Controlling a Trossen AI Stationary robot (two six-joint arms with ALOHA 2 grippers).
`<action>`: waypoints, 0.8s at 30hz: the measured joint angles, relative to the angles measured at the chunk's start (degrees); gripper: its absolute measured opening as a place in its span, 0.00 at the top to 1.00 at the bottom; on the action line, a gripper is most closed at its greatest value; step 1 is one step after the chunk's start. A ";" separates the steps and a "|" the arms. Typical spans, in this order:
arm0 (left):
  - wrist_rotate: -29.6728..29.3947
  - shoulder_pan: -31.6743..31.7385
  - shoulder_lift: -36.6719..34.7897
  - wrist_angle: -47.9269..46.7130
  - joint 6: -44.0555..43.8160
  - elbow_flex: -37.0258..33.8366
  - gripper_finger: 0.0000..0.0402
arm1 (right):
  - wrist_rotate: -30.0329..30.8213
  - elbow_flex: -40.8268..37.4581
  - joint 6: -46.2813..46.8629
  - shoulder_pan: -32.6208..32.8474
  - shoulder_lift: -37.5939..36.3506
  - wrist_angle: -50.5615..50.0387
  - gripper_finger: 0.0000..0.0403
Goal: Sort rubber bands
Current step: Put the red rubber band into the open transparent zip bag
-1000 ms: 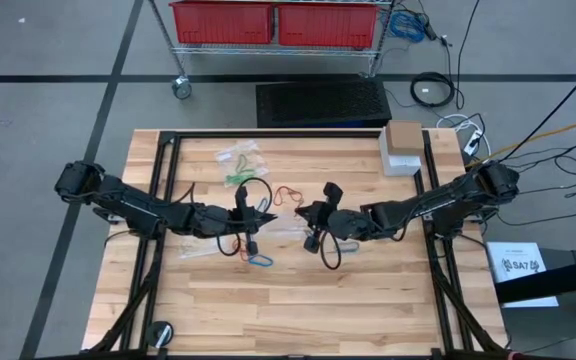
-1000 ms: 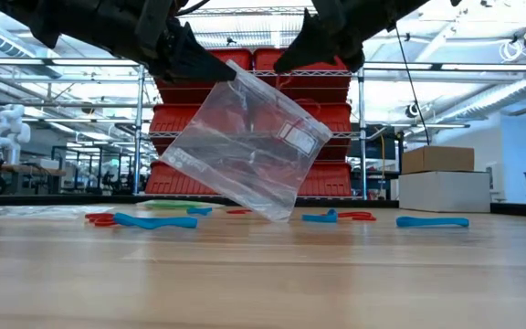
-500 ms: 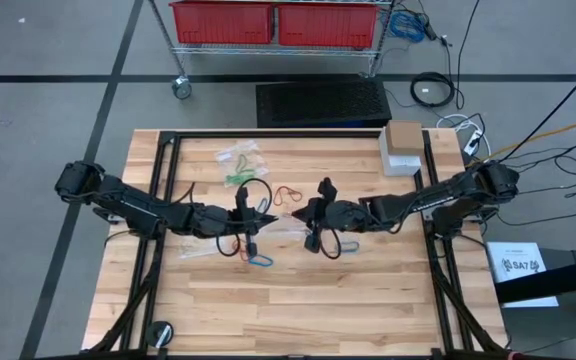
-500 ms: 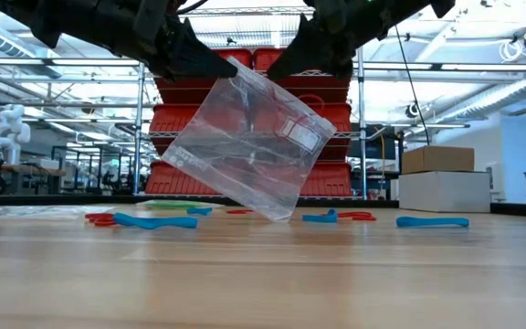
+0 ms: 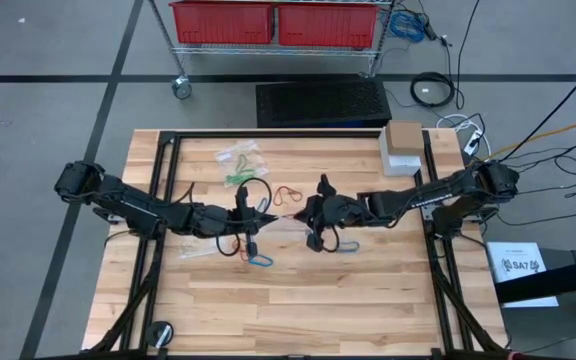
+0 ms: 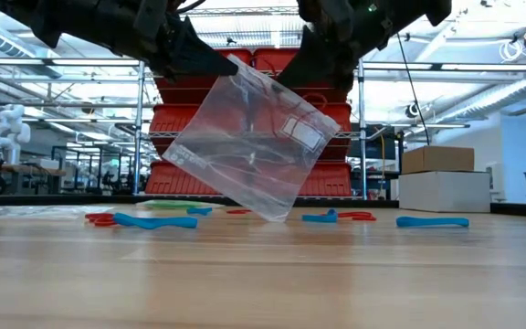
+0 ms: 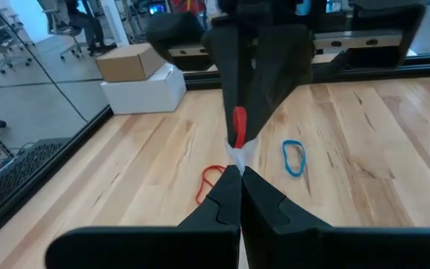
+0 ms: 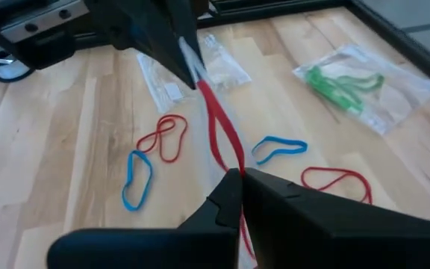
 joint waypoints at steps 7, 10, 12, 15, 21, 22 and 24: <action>0.00 0.00 0.00 0.00 -0.01 0.00 1.00 | -3.28 0.00 0.03 -1.76 0.00 -1.40 0.95; 0.00 0.00 0.00 -0.02 -0.02 0.00 1.00 | -4.07 0.00 0.26 -1.93 0.00 -2.60 0.90; 0.00 0.00 0.00 -0.02 -0.02 0.00 1.00 | -4.35 0.04 0.26 -1.93 0.00 -2.68 0.85; 0.00 0.00 0.00 -0.02 -0.02 0.00 1.00 | -4.42 1.92 0.06 -1.90 0.04 -5.13 0.77; -0.02 0.00 0.00 -0.04 0.02 0.00 1.00 | -4.43 9.91 -2.65 -1.68 -0.05 -16.20 0.64; -0.02 0.00 0.00 -0.06 0.02 0.00 1.00 | -4.34 11.81 -3.16 -1.62 -0.14 -19.39 0.62; -0.04 0.00 0.00 -0.11 0.02 0.00 1.00 | -3.77 15.27 -4.21 -1.37 -0.45 -26.45 0.60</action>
